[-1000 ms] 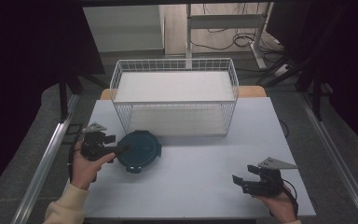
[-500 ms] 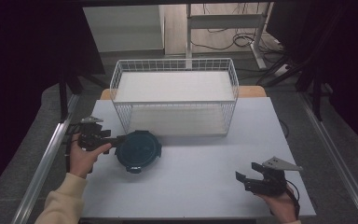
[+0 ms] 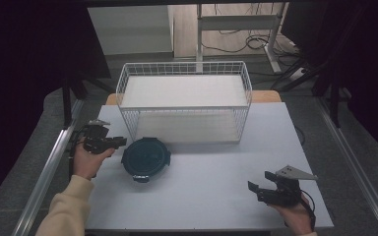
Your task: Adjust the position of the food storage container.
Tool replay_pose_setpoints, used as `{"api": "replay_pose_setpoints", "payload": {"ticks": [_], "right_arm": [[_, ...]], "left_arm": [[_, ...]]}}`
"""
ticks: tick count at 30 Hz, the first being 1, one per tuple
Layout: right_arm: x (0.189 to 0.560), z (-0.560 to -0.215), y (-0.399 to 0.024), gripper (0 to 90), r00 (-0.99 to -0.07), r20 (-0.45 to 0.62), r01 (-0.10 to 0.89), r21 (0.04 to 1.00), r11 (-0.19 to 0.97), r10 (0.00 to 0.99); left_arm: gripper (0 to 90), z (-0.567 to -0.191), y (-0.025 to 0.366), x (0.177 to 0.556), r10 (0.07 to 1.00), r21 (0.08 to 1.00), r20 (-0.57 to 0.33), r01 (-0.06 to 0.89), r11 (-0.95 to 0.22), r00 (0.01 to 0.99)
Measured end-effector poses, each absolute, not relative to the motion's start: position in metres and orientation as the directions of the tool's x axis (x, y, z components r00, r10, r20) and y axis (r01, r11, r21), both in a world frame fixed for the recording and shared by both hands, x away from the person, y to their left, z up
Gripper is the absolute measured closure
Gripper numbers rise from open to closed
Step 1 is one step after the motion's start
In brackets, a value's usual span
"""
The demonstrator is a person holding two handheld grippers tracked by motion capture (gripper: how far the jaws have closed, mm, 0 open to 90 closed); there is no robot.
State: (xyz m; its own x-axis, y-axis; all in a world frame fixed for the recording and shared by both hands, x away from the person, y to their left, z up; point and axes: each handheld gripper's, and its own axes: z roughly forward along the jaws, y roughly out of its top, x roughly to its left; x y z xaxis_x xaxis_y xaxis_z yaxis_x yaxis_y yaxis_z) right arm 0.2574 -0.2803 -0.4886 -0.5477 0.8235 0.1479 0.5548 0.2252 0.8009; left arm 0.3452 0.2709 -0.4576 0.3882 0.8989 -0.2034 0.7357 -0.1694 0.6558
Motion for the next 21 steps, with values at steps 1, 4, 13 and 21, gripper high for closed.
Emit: {"api": "replay_pose_setpoints", "payload": {"ticks": [1, 4, 13, 21], "right_arm": [[0.258, -0.489, -0.281, 21.3, -0.545, 0.142, 0.556, 0.799, 0.229, 0.826], [0.258, -0.490, -0.281, 21.3, -0.541, 0.141, 0.559, 0.796, 0.229, 0.829], [0.258, -0.488, -0.282, 21.3, -0.527, 0.101, 0.540, 0.806, 0.241, 0.844], [0.258, -0.489, -0.282, 21.3, -0.534, 0.092, 0.537, 0.805, 0.254, 0.840]], "left_arm": [[84.5, -0.459, 0.270, 0.346, 0.900, 0.649, -0.198, 0.740, -0.177, 0.389], [89.1, -0.465, 0.269, 0.349, 0.898, 0.635, -0.196, 0.749, -0.189, 0.393], [90.0, -0.472, 0.263, 0.357, 0.887, 0.623, -0.231, 0.761, -0.181, 0.400], [90.0, -0.472, 0.255, 0.360, 0.906, 0.637, -0.190, 0.750, -0.180, 0.379]]}}
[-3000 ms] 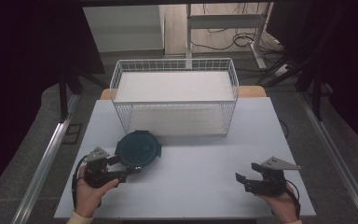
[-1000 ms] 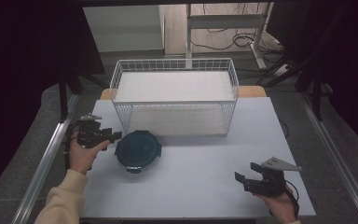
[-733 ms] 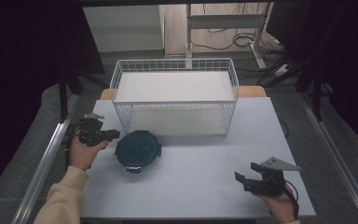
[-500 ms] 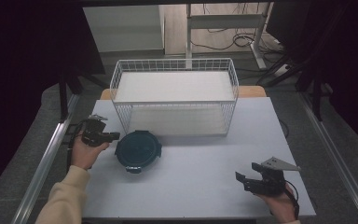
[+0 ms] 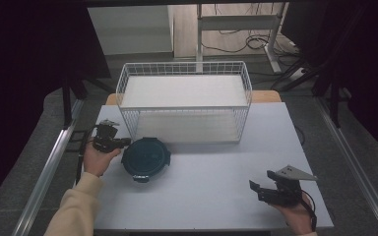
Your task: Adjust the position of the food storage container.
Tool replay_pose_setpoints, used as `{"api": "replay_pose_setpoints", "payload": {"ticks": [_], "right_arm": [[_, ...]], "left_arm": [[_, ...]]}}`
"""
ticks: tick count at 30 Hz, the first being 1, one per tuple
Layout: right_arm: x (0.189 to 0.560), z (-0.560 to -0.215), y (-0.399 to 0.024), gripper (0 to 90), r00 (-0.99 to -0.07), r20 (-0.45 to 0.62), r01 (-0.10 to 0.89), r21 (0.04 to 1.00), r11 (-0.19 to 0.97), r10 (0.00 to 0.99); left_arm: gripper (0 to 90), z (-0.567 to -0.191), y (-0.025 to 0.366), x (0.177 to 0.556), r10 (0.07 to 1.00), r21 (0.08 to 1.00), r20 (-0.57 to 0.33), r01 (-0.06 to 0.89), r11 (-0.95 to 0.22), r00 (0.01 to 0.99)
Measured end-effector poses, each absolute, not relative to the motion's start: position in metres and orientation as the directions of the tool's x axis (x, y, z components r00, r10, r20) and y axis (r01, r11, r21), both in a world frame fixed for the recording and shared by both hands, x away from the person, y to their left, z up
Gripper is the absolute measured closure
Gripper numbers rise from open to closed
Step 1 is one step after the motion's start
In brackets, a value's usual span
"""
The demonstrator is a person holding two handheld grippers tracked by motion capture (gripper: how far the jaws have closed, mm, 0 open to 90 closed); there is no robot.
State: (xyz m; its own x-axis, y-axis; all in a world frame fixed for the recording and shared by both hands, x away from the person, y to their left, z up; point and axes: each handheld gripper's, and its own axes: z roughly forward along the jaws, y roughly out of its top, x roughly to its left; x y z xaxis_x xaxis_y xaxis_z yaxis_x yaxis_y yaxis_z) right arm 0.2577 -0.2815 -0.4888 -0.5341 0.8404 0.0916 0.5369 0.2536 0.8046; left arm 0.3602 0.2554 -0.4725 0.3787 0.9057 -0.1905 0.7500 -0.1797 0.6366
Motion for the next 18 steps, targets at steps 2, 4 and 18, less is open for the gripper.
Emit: {"api": "replay_pose_setpoints", "payload": {"ticks": [2, 4, 18], "right_arm": [[0.258, -0.489, -0.282, 21.3, -0.532, 0.094, 0.539, 0.804, 0.251, 0.842], [0.258, -0.489, -0.282, 21.3, -0.530, 0.092, 0.539, 0.804, 0.251, 0.843], [0.259, -0.489, -0.281, 21.3, -0.530, 0.089, 0.541, 0.802, 0.255, 0.843]], "left_arm": [[90.0, -0.473, 0.256, 0.361, 0.907, 0.631, -0.190, 0.754, -0.181, 0.376], [90.0, -0.475, 0.258, 0.362, 0.910, 0.622, -0.187, 0.762, -0.182, 0.370], [90.0, -0.483, 0.259, 0.363, 0.914, 0.592, -0.198, 0.787, -0.177, 0.355]]}}
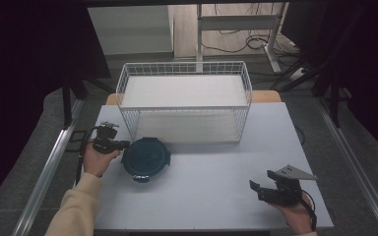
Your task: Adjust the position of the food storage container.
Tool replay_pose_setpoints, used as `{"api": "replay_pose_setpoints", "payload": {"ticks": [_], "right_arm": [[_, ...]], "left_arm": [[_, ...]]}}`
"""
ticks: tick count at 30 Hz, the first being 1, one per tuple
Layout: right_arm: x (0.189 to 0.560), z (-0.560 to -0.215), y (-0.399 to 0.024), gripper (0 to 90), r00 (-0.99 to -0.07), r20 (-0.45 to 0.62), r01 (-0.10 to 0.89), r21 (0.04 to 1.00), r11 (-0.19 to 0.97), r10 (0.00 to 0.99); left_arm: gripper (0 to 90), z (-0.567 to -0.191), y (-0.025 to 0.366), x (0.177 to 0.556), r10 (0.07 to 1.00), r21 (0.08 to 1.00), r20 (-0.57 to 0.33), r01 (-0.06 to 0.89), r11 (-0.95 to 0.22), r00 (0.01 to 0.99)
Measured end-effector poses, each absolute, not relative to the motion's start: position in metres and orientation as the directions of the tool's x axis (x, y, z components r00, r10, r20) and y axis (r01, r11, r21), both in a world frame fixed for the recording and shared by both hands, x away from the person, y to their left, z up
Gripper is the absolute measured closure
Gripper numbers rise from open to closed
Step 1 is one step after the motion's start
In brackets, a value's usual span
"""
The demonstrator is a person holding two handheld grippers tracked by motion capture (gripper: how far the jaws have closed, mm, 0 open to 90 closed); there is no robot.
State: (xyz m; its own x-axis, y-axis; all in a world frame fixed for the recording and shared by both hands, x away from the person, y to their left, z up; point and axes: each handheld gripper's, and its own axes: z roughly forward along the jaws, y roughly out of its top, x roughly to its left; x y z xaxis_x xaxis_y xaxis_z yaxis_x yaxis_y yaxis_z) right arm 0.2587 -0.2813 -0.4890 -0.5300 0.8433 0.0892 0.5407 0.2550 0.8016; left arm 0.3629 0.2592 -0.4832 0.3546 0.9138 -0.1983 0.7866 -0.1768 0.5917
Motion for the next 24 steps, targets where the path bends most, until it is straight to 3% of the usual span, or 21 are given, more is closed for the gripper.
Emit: {"api": "replay_pose_setpoints", "payload": {"ticks": [24], "right_arm": [[0.260, -0.491, -0.279, 21.3, -0.535, 0.087, 0.544, 0.797, 0.263, 0.841]], "left_arm": [[90.0, -0.483, 0.235, 0.357, 0.885, 0.568, -0.184, 0.781, -0.259, 0.427]]}}
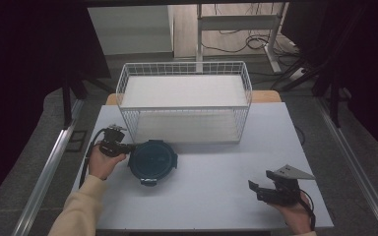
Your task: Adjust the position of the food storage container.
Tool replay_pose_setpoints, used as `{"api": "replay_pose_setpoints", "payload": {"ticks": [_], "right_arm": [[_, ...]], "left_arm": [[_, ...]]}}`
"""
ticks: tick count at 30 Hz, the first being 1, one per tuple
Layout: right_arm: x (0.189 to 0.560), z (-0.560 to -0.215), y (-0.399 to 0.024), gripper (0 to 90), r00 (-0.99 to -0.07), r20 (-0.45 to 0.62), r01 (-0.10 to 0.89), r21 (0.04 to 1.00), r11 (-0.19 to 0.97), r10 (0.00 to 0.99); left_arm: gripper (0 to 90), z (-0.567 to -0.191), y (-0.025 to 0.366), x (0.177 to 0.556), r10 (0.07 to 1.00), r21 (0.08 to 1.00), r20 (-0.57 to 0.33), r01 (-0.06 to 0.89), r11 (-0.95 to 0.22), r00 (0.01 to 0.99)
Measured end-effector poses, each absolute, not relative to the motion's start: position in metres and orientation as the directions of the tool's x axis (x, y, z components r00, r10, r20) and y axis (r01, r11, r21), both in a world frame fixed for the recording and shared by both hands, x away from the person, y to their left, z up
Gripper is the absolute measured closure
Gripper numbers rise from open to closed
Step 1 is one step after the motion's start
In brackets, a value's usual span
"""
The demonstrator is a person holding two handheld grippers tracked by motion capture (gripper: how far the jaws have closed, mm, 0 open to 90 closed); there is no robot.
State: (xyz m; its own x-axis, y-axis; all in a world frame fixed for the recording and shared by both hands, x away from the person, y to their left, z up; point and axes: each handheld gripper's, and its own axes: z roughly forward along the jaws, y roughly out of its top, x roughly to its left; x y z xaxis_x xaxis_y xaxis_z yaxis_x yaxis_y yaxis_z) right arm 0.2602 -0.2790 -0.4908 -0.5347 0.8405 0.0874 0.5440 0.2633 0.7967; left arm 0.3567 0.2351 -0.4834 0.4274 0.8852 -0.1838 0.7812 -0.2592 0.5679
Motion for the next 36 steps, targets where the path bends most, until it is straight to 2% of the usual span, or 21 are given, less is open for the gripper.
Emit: {"api": "replay_pose_setpoints", "payload": {"ticks": [15, 29, 36], "right_arm": [[0.260, -0.491, -0.279, 21.3, -0.535, 0.085, 0.543, 0.796, 0.265, 0.841], [0.260, -0.492, -0.278, 21.3, -0.535, 0.085, 0.546, 0.794, 0.267, 0.840], [0.260, -0.492, -0.277, 21.3, -0.540, 0.089, 0.546, 0.793, 0.268, 0.837]], "left_arm": [[90.0, -0.482, 0.198, 0.344, 0.818, 0.556, -0.232, 0.762, -0.333, 0.527], [90.0, -0.482, 0.178, 0.334, 0.792, 0.560, -0.237, 0.745, -0.362, 0.563], [90.0, -0.484, 0.163, 0.328, 0.765, 0.569, -0.270, 0.738, -0.363, 0.584]]}}
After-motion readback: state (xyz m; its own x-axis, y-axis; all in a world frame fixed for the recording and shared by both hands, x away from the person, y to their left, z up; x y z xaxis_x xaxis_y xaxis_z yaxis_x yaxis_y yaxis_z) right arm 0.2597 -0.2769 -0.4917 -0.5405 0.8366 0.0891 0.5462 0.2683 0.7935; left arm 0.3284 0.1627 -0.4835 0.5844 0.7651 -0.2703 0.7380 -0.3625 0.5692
